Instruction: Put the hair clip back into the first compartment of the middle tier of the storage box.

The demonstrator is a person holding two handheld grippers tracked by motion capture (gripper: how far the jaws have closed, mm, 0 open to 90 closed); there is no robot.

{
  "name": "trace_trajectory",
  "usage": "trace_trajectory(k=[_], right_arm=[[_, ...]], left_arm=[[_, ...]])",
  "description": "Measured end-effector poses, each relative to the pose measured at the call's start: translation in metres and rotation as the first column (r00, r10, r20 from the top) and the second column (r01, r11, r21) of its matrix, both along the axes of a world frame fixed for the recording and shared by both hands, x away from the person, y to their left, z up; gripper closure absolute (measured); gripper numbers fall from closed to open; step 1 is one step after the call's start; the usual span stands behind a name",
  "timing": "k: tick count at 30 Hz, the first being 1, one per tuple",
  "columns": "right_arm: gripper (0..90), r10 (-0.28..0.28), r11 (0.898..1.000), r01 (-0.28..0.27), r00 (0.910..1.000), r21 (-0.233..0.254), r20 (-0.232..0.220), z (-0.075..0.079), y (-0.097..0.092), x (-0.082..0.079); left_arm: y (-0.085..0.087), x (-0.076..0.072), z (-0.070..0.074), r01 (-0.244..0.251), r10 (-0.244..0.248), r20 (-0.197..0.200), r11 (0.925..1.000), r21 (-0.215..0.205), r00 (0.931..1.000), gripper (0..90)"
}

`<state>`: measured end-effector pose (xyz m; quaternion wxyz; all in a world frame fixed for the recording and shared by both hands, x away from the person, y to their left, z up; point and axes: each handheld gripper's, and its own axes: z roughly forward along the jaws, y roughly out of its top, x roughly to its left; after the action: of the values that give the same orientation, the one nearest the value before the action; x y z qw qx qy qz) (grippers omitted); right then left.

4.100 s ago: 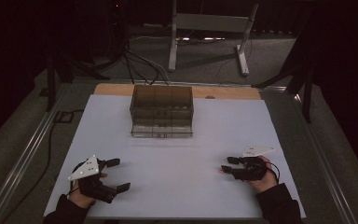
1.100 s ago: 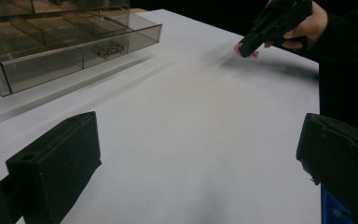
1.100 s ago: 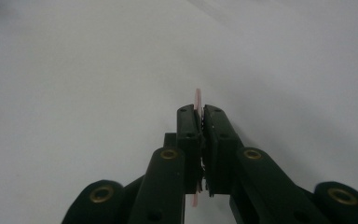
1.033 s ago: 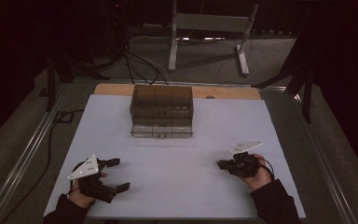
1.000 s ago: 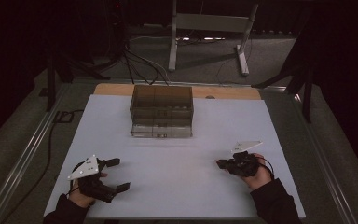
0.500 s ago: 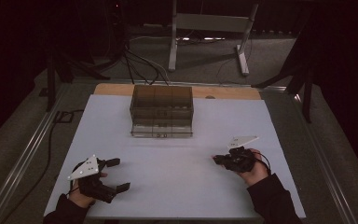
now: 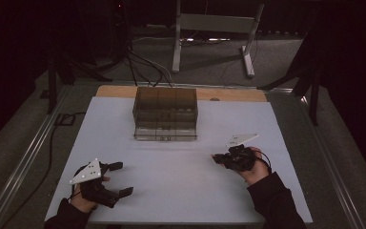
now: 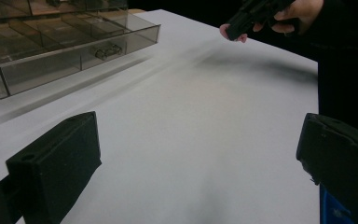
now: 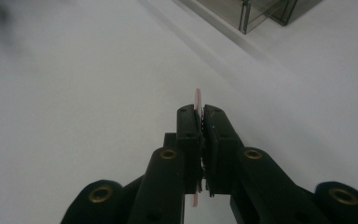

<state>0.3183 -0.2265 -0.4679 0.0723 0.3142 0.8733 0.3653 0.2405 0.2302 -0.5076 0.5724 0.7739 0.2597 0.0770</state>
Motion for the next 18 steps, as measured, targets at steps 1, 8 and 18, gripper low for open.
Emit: trace_trajectory(k=[1, 8, 18], right_arm=[[85.1, 0.0, 1.0, 0.0, 1.0, 0.002, 0.0, 0.0, 0.001, 0.001], [85.2, 0.003, 1.0, -0.003, 1.0, 0.006, 0.009, 0.006, 0.005, 0.006], [85.2, 0.011, 1.0, -0.011, 0.9998, 0.008, 0.016, 0.014, 0.012, 0.013]], left_arm=[[0.0, 0.0, 0.0, 0.001, -0.001, 0.001, 1.0, -0.001, 1.0, 0.5], [0.0, 0.0, 0.0, 0.0, 0.0, 0.003, 1.0, -0.002, 1.0, 0.5], [0.0, 0.0, 0.0, 0.003, -0.003, 0.001, 1.0, 0.001, 1.0, 0.6]])
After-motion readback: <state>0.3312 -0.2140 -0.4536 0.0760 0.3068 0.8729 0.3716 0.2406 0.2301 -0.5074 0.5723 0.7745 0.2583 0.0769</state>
